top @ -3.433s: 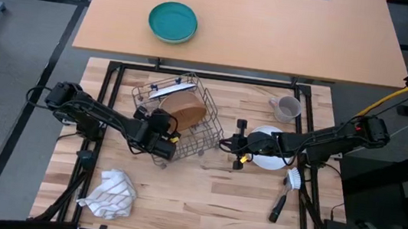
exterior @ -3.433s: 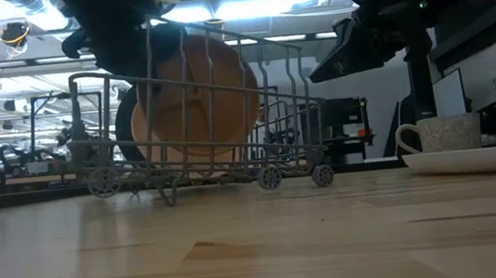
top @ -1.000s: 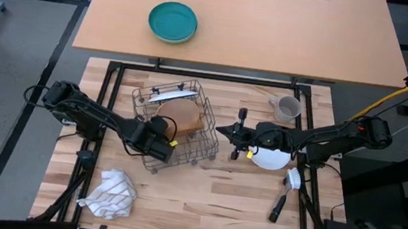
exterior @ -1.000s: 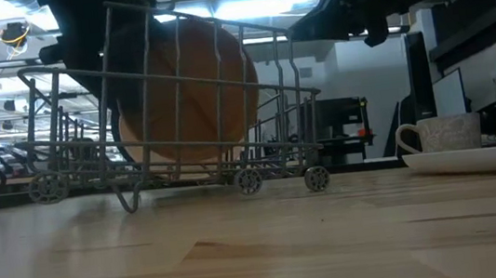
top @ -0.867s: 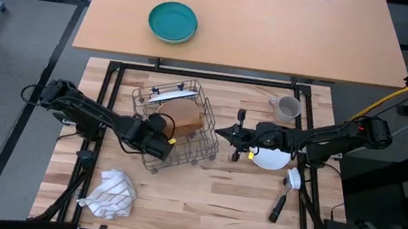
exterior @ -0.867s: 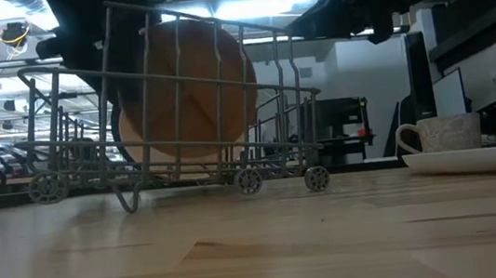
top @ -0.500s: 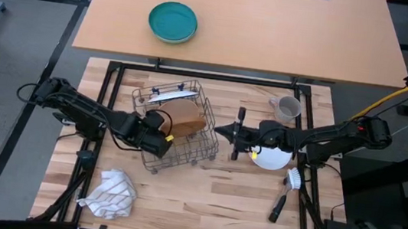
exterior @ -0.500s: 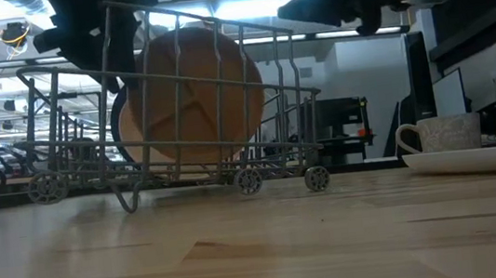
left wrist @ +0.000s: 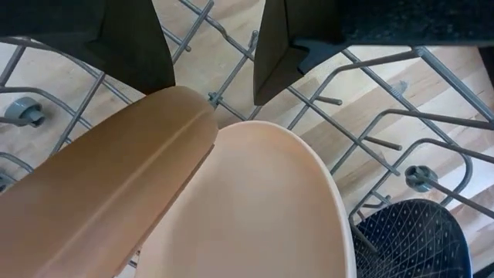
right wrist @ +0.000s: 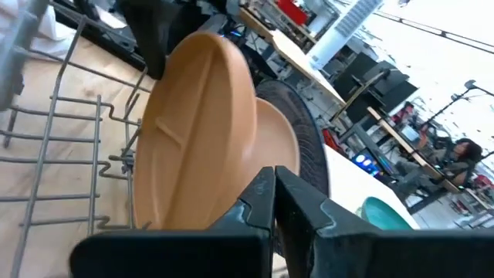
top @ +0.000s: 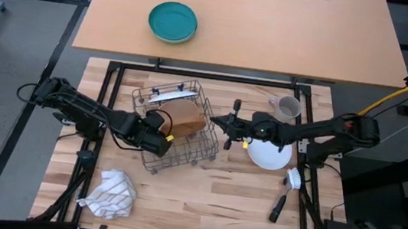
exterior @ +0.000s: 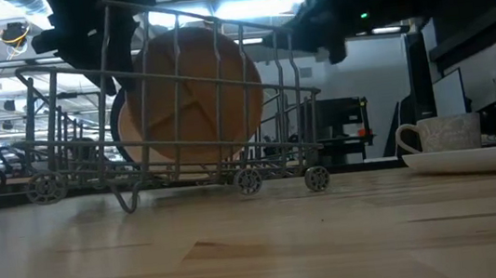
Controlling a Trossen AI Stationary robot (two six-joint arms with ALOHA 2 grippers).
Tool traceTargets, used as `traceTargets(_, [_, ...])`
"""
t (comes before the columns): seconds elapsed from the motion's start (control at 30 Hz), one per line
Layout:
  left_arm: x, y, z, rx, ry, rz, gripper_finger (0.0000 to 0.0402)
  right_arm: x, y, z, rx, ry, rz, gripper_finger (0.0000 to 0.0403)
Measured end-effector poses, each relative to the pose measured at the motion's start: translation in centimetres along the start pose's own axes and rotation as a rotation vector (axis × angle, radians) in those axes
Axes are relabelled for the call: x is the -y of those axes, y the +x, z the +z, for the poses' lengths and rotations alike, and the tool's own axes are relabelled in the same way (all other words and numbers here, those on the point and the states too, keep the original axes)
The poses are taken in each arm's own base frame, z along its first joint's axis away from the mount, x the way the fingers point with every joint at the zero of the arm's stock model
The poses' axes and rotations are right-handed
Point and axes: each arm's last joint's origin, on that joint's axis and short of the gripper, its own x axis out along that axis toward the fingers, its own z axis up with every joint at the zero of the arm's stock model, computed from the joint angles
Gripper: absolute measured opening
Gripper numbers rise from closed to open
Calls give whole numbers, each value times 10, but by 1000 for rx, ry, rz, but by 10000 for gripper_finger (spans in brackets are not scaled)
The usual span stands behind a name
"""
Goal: Sort dishes
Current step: Put the brown plate in the dish rack
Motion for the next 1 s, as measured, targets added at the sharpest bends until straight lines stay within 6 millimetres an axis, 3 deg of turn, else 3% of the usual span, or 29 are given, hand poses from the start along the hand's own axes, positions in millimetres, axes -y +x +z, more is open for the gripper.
traceTargets(0.33, [0,0,0,-8,1,1,166,-1,52,12,13,-10,41,14])
traceTargets(1.0, [6,-10,2,5,79,-47,166,-3,58,12,-95,-45,142,14])
